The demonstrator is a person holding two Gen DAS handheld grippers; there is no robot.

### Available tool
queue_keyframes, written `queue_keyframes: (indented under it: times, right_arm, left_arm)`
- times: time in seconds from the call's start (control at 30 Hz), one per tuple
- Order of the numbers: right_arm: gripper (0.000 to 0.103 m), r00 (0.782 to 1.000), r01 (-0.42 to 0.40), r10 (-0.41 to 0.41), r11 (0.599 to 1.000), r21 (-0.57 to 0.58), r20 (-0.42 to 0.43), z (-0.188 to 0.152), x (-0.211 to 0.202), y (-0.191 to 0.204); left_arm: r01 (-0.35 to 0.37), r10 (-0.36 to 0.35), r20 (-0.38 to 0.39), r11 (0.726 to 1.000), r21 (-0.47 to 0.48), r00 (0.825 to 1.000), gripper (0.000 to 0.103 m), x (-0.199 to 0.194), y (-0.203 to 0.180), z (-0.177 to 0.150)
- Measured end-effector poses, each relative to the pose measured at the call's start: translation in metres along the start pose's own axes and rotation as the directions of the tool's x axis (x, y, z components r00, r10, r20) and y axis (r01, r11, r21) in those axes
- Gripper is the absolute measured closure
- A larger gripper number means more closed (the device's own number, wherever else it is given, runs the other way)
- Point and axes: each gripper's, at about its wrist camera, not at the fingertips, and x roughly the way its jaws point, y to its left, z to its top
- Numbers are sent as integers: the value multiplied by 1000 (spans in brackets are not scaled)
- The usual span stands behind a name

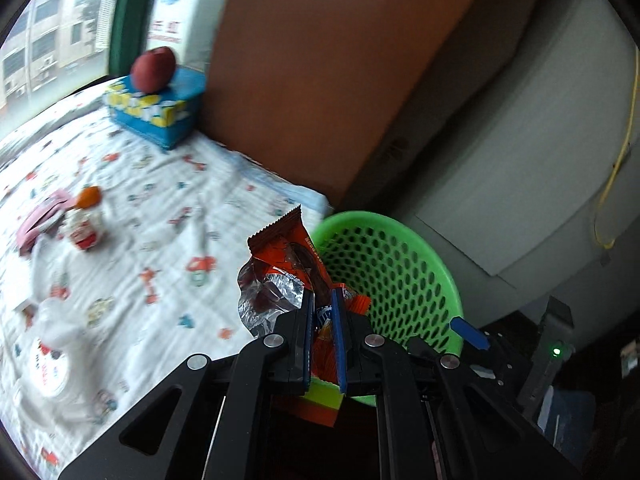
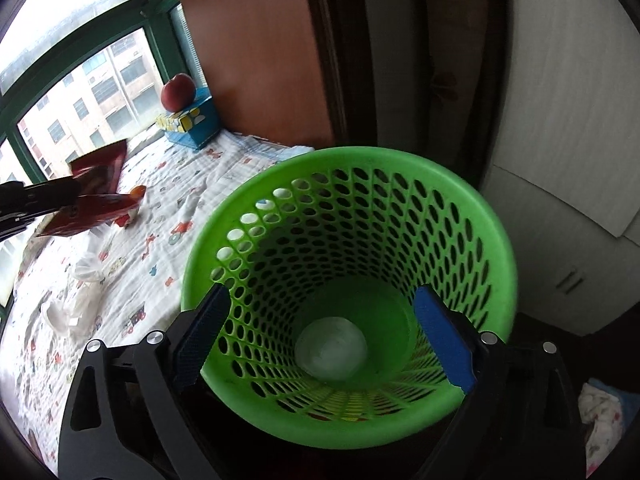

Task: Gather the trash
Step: 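Carry both items to the green basket and open both tools over it, then move both tools back over the bed toward the plastic cups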

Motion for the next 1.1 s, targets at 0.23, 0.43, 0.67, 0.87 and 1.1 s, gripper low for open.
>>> queue_keyframes:
  times: [0.23, 0.43, 0.67, 0.87, 1.1]
  right_arm:
    - [11, 998, 38, -37, 999, -5, 48, -8, -21, -19]
    - [11, 997, 45, -46, 999, 7, 64, -18, -31, -31]
    - [11, 996, 54, -56, 998, 40, 72, -28, -38, -44]
    - [11, 995, 65, -68, 996, 56, 69, -32, -41, -50]
    - [11, 996, 49, -52, 998, 37, 74, -31, -43, -37]
  left_arm:
    - [37, -32, -81, 997, 66, 996, 94, 41, -34, -2]
    - [51, -36, -161, 994, 91, 986, 94, 77, -49, -14]
    - [49, -22, -207, 991, 123, 978, 69, 100, -56, -26]
    - [68, -43, -206, 991, 114, 978, 53, 102, -58, -29]
    - [27, -9, -155, 994, 110, 988, 51, 76, -44, -31]
